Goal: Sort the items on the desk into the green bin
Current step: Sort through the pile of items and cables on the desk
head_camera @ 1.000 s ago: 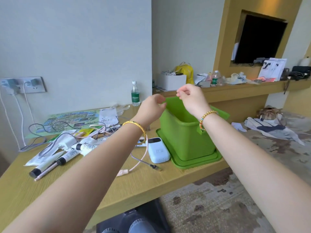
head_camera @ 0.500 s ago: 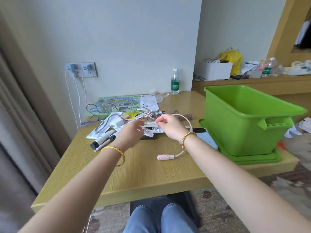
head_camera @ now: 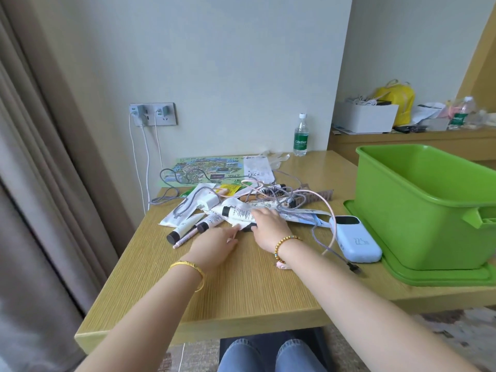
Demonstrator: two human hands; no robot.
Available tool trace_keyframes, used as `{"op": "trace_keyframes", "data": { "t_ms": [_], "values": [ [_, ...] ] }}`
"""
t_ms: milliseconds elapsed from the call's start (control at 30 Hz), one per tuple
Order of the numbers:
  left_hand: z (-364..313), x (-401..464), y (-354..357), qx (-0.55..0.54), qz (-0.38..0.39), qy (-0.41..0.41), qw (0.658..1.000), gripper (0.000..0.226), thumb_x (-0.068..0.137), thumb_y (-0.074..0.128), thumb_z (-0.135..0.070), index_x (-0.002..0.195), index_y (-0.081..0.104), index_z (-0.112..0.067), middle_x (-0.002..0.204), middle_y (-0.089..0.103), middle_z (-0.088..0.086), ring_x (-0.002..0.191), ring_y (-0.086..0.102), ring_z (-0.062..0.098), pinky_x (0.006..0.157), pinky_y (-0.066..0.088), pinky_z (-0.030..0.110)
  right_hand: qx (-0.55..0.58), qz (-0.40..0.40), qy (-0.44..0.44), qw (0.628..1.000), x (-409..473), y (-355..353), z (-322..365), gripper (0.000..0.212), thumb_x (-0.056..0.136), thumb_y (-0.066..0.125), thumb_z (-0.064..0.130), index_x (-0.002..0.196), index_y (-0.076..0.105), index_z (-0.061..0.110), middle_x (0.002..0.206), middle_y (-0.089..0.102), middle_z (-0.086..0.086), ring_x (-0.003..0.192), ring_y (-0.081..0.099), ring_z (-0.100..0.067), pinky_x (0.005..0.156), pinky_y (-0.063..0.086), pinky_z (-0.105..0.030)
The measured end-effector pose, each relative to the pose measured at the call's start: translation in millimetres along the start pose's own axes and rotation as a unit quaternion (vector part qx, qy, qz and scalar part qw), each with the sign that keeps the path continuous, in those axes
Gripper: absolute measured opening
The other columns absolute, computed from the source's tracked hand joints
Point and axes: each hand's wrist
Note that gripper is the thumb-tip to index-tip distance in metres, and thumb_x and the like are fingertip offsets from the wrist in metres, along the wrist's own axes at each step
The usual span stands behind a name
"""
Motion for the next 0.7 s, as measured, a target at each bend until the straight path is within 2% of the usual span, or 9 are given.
{"op": "trace_keyframes", "data": {
  "t_ms": [100, 200, 267, 367, 433, 500, 567, 633, 700],
  "values": [
    [-6, 2, 1, -0.007, -0.049, -0.024, 0.998, 0.033, 0.089, 0.042, -0.016, 0.120, 0.055, -0.019, 0.108, 0.065, 0.007, 0.102, 0.059, 0.028, 0.067, 0.044, 0.030, -0.042, 0.019, 0.012, 0.999, 2, 1, 2, 0.045, 0.093, 0.049, 0.030, 0.133, 0.042, 0.012, 0.135, 0.040, -0.010, 0.127, 0.033, -0.029, 0.104, 0.033, -0.043],
    [-10, 3, 2, 0.007, -0.066, -0.059, 0.996, 0.033, 0.085, 0.037, -0.005, 0.116, 0.050, -0.007, 0.117, 0.056, 0.014, 0.113, 0.049, 0.032, 0.080, 0.042, 0.036, -0.080, 0.017, 0.008, 0.997, 2, 4, 6, 0.041, 0.092, 0.048, 0.024, 0.129, 0.042, 0.007, 0.134, 0.038, -0.012, 0.126, 0.034, -0.030, 0.102, 0.032, -0.042],
    [-8, 5, 1, 0.005, -0.084, -0.068, 0.994, 0.031, 0.090, 0.036, -0.006, 0.118, 0.049, -0.005, 0.119, 0.054, 0.016, 0.113, 0.049, 0.033, 0.087, 0.041, 0.036, -0.089, 0.010, 0.006, 0.996, 2, 4, 8, 0.038, 0.093, 0.045, 0.020, 0.127, 0.042, 0.004, 0.134, 0.038, -0.014, 0.125, 0.033, -0.030, 0.101, 0.033, -0.042],
    [1, 6, -1, -0.120, -0.128, -0.104, 0.979, 0.026, 0.096, 0.040, -0.019, 0.110, 0.056, -0.005, 0.106, 0.063, 0.015, 0.101, 0.058, 0.033, 0.079, 0.043, 0.033, -0.071, 0.015, 0.003, 0.997, 1, 0, 9, 0.038, 0.096, 0.040, 0.026, 0.125, 0.047, 0.004, 0.131, 0.045, -0.015, 0.123, 0.037, -0.032, 0.099, 0.034, -0.043],
    [6, 4, -4, -0.217, -0.157, -0.139, 0.953, 0.025, 0.095, 0.045, -0.024, 0.107, 0.059, -0.008, 0.096, 0.066, 0.010, 0.093, 0.061, 0.030, 0.073, 0.042, 0.030, -0.040, -0.002, 0.001, 0.999, 0, -3, 7, 0.036, 0.098, 0.036, 0.030, 0.115, 0.054, 0.004, 0.118, 0.057, -0.015, 0.110, 0.050, -0.032, 0.084, 0.041, -0.039],
    [9, 2, -9, -0.291, -0.211, -0.157, 0.920, 0.020, 0.091, 0.049, -0.023, 0.100, 0.062, -0.010, 0.083, 0.065, 0.005, 0.080, 0.060, 0.027, 0.067, 0.043, 0.030, 0.022, -0.022, 0.020, 0.999, -2, -7, 6, 0.033, 0.098, 0.036, 0.030, 0.106, 0.056, 0.006, 0.102, 0.064, -0.014, 0.090, 0.057, -0.030, 0.066, 0.038, -0.033],
    [10, 0, -18, -0.356, -0.260, -0.173, 0.881, 0.017, 0.090, 0.052, -0.024, 0.094, 0.062, -0.011, 0.074, 0.064, 0.004, 0.075, 0.062, 0.027, 0.067, 0.047, 0.032, 0.106, -0.029, 0.049, 0.993, -3, -11, 6, 0.030, 0.097, 0.039, 0.029, 0.106, 0.057, 0.006, 0.095, 0.065, -0.013, 0.078, 0.058, -0.028, 0.060, 0.041, -0.033],
    [8, -3, -28, -0.418, -0.288, -0.183, 0.842, 0.016, 0.091, 0.053, -0.024, 0.091, 0.059, -0.009, 0.074, 0.066, 0.007, 0.072, 0.066, 0.025, 0.070, 0.056, 0.037, 0.242, -0.022, 0.087, 0.966, -4, -16, 6, 0.030, 0.096, 0.041, 0.026, 0.114, 0.056, 0.007, 0.089, 0.065, -0.012, 0.072, 0.061, -0.025, 0.060, 0.051, -0.036],
    [4, -5, -37, -0.491, -0.306, -0.188, 0.794, 0.019, 0.093, 0.052, -0.023, 0.093, 0.057, -0.005, 0.080, 0.068, 0.012, 0.065, 0.068, 0.018, 0.061, 0.059, 0.032, 0.360, -0.021, 0.114, 0.926, -6, -20, 8, 0.031, 0.097, 0.042, 0.023, 0.120, 0.053, 0.005, 0.081, 0.062, -0.009, 0.058, 0.061, -0.018, 0.047, 0.053, -0.026]
  ]
}}
Point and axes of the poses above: each hand's wrist, its own x-axis towards the middle knuckle, its own y-axis out of the palm, z = x × y
